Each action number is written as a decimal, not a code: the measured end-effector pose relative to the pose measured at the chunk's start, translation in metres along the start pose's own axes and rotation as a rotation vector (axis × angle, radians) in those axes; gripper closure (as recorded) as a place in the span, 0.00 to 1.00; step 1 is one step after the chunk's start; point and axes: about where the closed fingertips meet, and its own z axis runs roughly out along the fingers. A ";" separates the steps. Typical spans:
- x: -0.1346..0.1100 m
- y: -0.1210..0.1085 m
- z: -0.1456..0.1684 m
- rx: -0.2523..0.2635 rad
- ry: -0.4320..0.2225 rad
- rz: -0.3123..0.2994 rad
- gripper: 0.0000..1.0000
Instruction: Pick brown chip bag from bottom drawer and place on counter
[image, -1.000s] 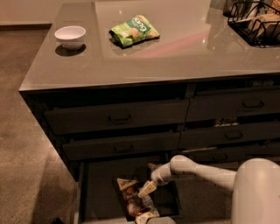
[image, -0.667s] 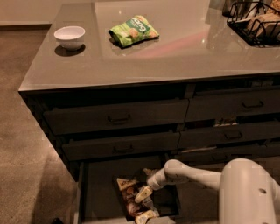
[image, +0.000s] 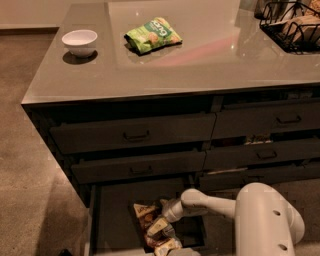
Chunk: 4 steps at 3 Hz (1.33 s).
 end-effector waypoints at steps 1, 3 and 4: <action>-0.003 0.002 0.014 -0.004 0.000 0.042 0.07; -0.005 0.005 0.031 -0.030 0.005 0.092 0.48; -0.014 0.003 0.024 -0.066 -0.059 0.103 0.80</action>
Offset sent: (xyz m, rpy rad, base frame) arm 0.0033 0.0306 -0.0214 -0.0132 0.0905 -0.0626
